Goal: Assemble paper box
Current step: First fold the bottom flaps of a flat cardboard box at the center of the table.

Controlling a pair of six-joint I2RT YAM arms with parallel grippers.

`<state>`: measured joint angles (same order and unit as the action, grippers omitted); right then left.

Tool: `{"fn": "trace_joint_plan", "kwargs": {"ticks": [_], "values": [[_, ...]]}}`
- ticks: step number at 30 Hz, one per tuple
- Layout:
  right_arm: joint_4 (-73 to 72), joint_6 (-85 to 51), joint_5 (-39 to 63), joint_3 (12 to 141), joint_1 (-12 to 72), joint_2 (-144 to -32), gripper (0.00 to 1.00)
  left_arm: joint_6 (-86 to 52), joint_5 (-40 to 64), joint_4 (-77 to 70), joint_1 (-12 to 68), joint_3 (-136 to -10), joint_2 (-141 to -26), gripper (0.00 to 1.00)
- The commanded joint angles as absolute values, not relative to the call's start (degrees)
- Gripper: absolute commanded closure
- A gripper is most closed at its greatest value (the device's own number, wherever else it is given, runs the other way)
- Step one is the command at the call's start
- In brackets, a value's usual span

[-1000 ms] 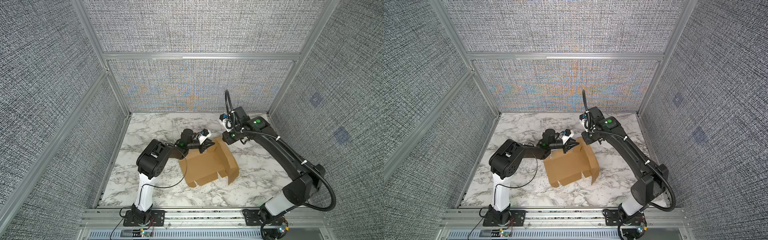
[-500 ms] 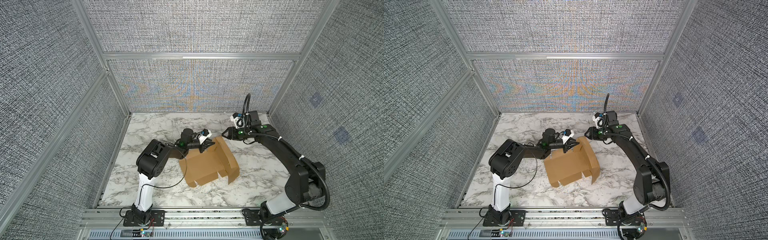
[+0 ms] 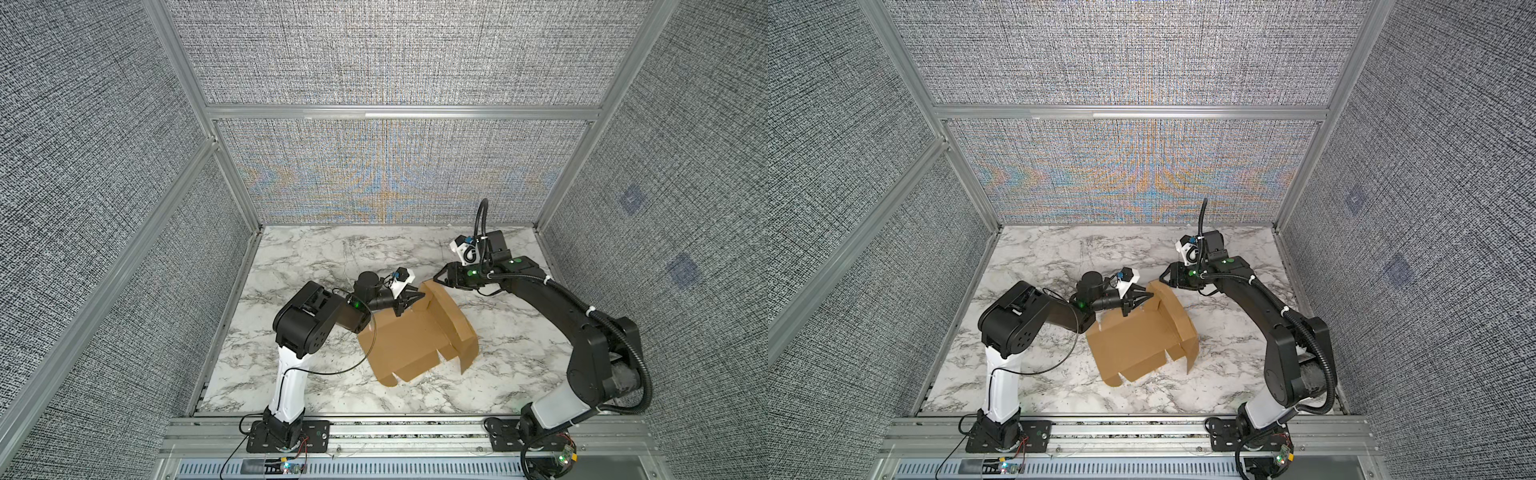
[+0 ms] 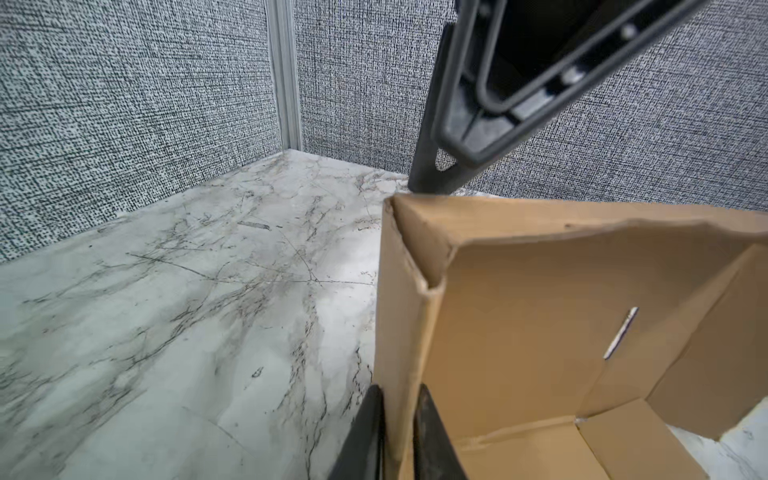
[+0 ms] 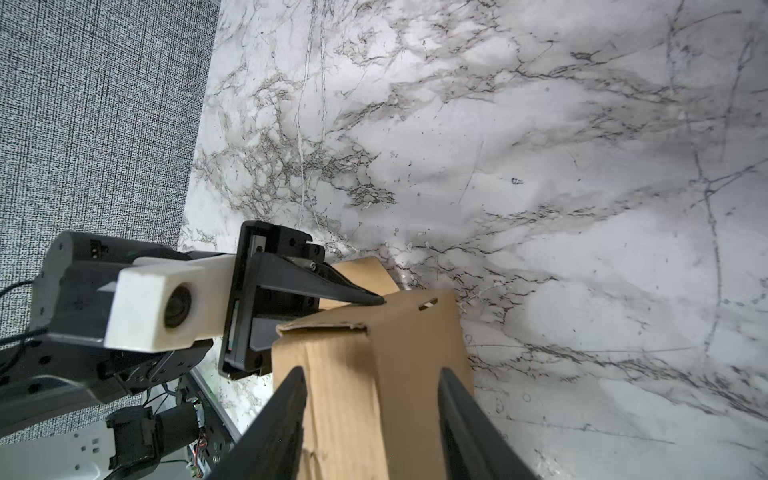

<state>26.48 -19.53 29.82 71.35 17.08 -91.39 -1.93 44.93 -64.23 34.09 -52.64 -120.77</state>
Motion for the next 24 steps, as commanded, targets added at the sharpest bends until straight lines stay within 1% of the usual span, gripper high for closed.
{"fn": "trace_joint_plan", "kwargs": {"ticks": [1, 6, 17, 24], "values": [[25.66, -20.55, 28.75, 72.63, 17.67, -91.99, 0.47, -3.96, 43.6, -71.03, 34.02, -52.58, -121.38, 0.83], [25.1, -21.44, 27.78, 74.18, 18.99, -93.04, 0.46, -4.39, 43.74, -71.56, 34.06, -52.85, -122.29, 0.82], [23.73, -21.36, 25.72, 72.52, 19.72, -94.7, 0.45, -4.13, 43.52, -72.15, 34.55, -52.49, -123.2, 0.82], [23.22, -21.68, 22.62, 70.96, 20.9, -94.53, 0.46, -4.35, 42.98, -73.2, 34.54, -51.95, -123.8, 0.79]]}}
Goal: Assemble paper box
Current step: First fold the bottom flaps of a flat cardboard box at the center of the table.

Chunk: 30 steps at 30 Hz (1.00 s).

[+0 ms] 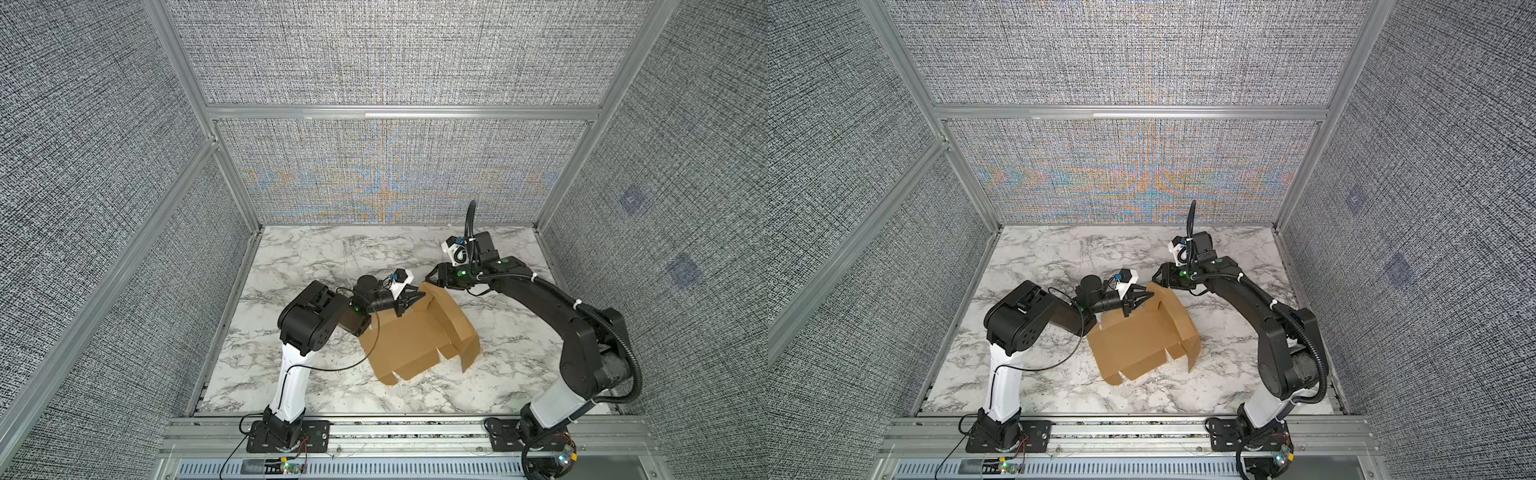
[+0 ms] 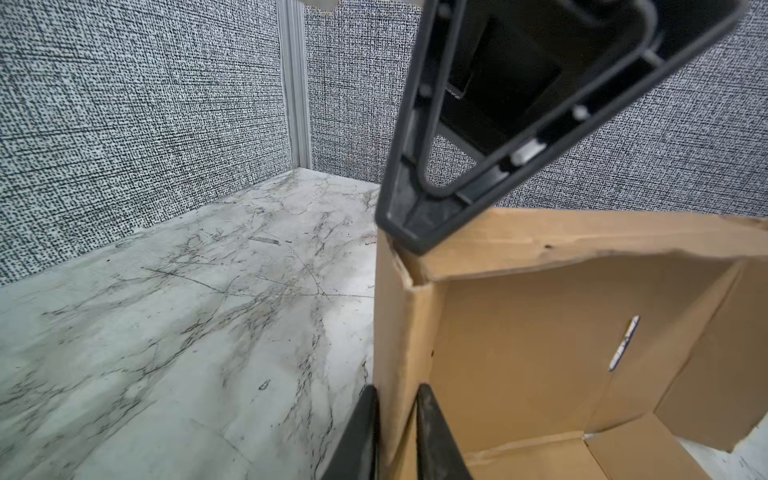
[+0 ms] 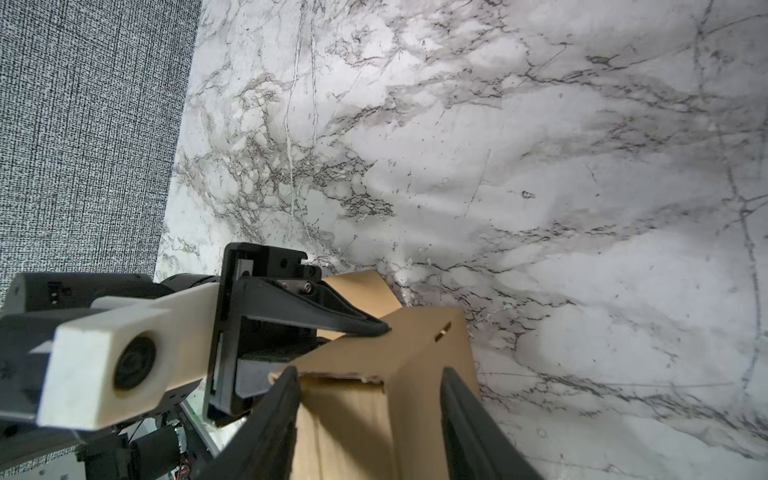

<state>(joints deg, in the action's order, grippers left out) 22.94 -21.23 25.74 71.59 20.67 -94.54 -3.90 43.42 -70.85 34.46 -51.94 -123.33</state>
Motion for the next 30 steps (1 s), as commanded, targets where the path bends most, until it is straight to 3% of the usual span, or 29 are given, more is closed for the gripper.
{"fn": "trace_joint_plan", "kwargs": {"ticks": [1, 14, 30], "values": [[22.84, -21.99, 22.42, 70.55, 20.95, -94.4, 0.46, -4.38, 42.83, -73.2, 34.5, -51.99, -123.99, 0.79], [18.47, -26.06, 23.12, 66.95, 21.03, -91.62, 0.48, -6.75, 39.47, -83.05, 35.33, -50.04, -126.2, 0.8], [17.91, -29.96, 14.49, 65.12, 25.17, -89.22, 0.5, -8.0, 38.85, -86.34, 35.68, -48.05, -126.67, 0.8]]}}
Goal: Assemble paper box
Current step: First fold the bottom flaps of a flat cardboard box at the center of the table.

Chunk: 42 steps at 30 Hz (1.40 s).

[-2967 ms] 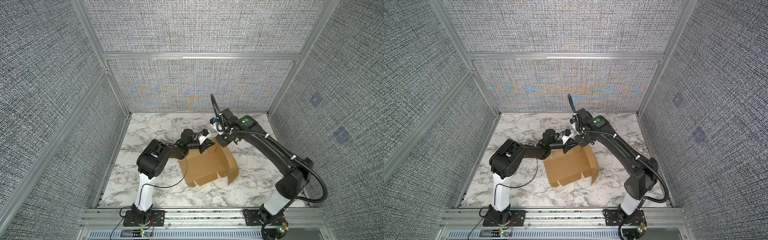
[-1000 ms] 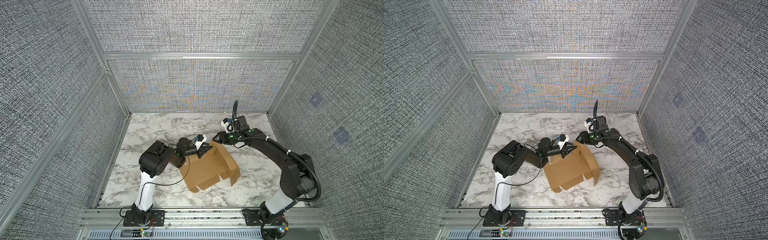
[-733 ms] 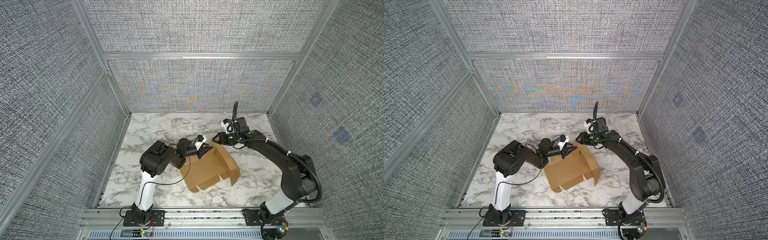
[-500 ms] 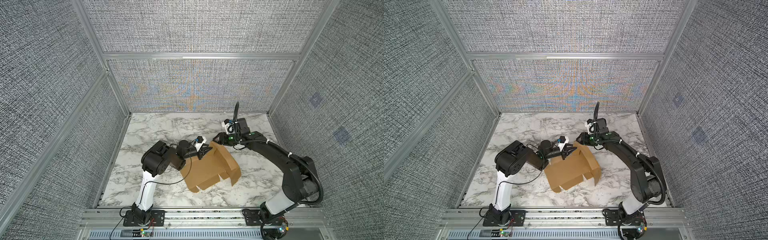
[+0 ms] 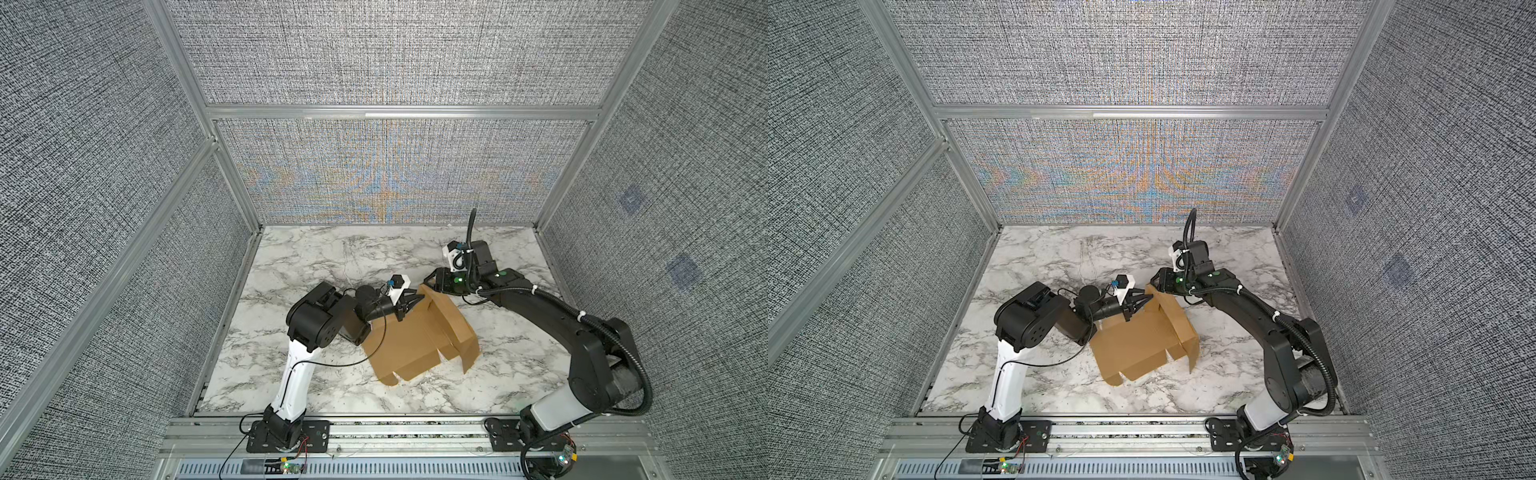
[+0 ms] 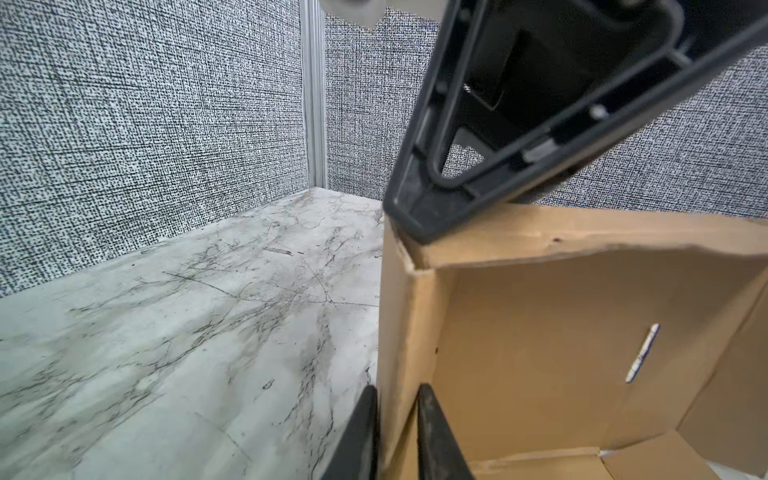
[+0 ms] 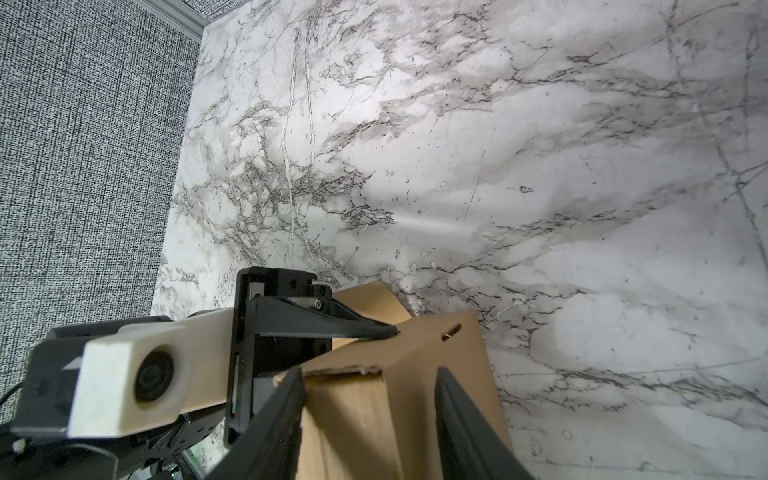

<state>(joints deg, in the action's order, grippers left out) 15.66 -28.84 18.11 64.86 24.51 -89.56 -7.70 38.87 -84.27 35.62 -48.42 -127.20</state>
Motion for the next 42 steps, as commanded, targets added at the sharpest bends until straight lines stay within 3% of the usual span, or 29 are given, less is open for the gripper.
{"fn": "trace_joint_plan", "kwargs": {"ticks": [1, 33, 37, 42], "values": [[18.16, -30.19, 14.15, 65.29, 25.47, -89.11, 0.5, -8.0, 38.61, -85.78, 35.74, -47.84, -126.43, 0.8], [19.18, -29.97, 11.09, 66.18, 27.07, -89.04, 0.51, -7.91, 30.05, -86.37, 39.37, -49.75, -130.99, 0.81], [18.91, -30.41, 10.94, 65.84, 27.07, -88.76, 0.52, -7.73, 28.85, -85.74, 39.73, -50.34, -131.41, 0.86], [18.6, -30.82, 10.86, 65.36, 27.08, -88.6, 0.52, -8.44, 27.61, -87.89, 39.95, -49.91, -131.75, 0.99]]}}
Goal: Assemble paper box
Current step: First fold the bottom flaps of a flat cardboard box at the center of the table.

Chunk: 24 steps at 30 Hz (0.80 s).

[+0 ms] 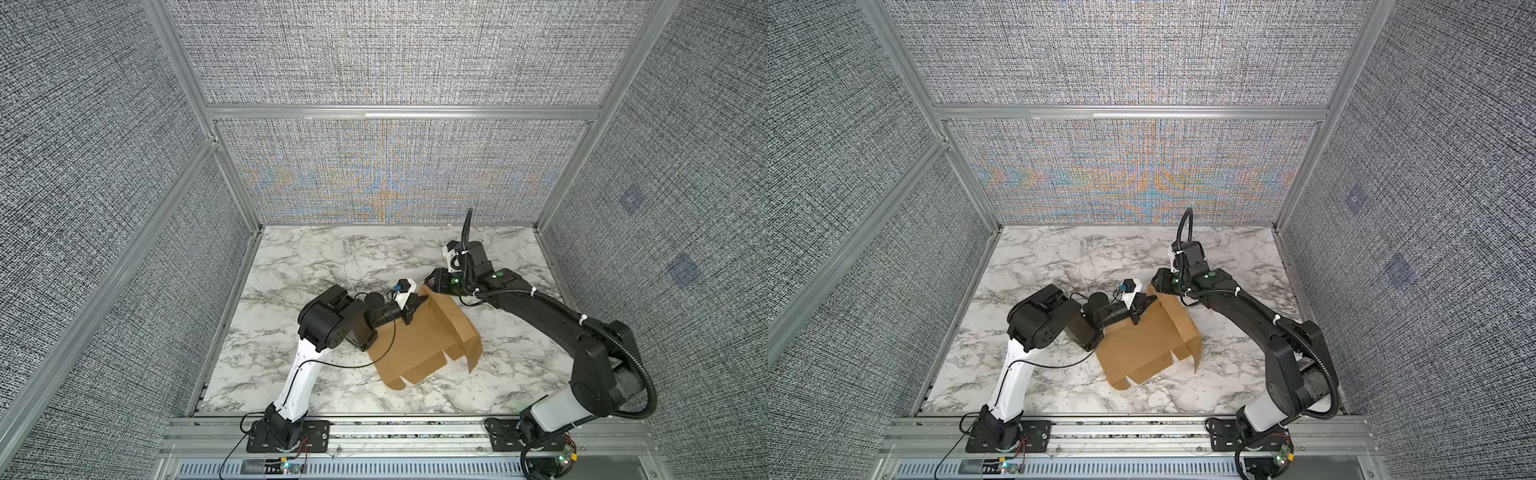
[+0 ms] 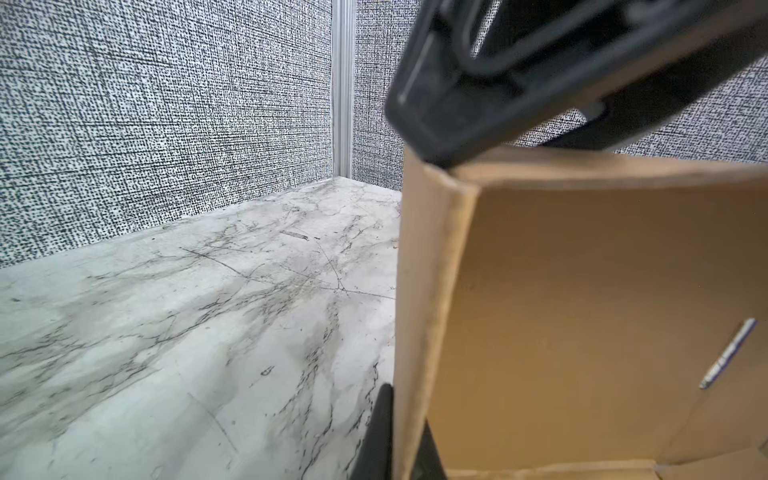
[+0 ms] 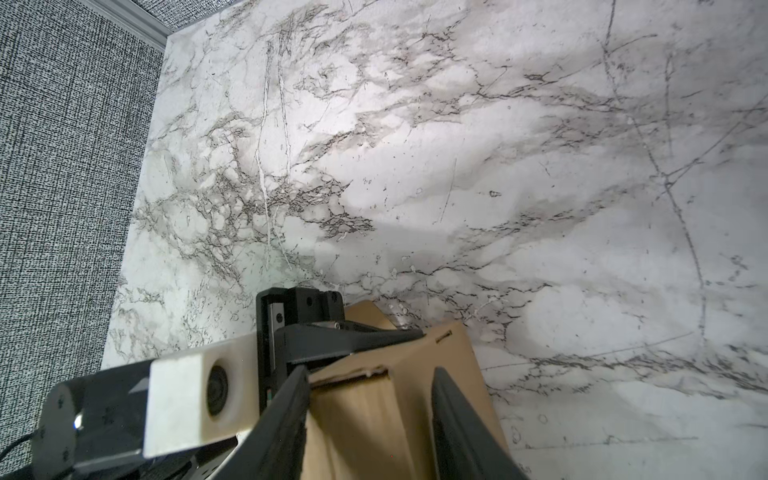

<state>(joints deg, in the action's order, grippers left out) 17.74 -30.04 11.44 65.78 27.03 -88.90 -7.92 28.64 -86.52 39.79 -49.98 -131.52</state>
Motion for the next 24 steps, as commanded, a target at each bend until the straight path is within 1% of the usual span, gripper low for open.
{"fn": "trace_joint_plan", "kwargs": {"ticks": [1, 10, 13, 16, 19, 21, 24], "values": [[18.34, -31.17, 11.02, 65.15, 27.07, -88.55, 0.51, -8.44, 27.55, -87.81, 39.99, -49.93, -131.63, 1.0], [17.67, -32.47, 11.68, 64.42, 27.27, -87.03, 0.51, -7.3, 27.25, -89.79, 41.0, -49.4, -131.78, 1.0], [18.02, -32.75, 11.69, 64.43, 27.25, -86.19, 0.51, -6.4, 26.52, -89.99, 41.33, -49.3, -132.2, 0.93], [17.72, -33.9, 11.73, 63.58, 27.25, -85.78, 0.51, -5.3, 24.92, -88.95, 41.82, -49.1, -131.78, 0.9], [16.84, -34.61, 12.32, 62.61, 27.25, -85.53, 0.51, -4.75, 24.24, -88.72, 42.25, -49.48, -132.05, 0.79], [16.49, -35.15, 11.96, 61.95, 27.31, -85.07, 0.51, -4.92, 23.75, -88.75, 42.36, -49.81, -132.38, 0.76], [15.76, -35.94, 11.95, 61.11, 27.25, -84.47, 0.51, -4.89, 23.88, -89.0, 42.78, -50.26, -132.54, 0.76]]}}
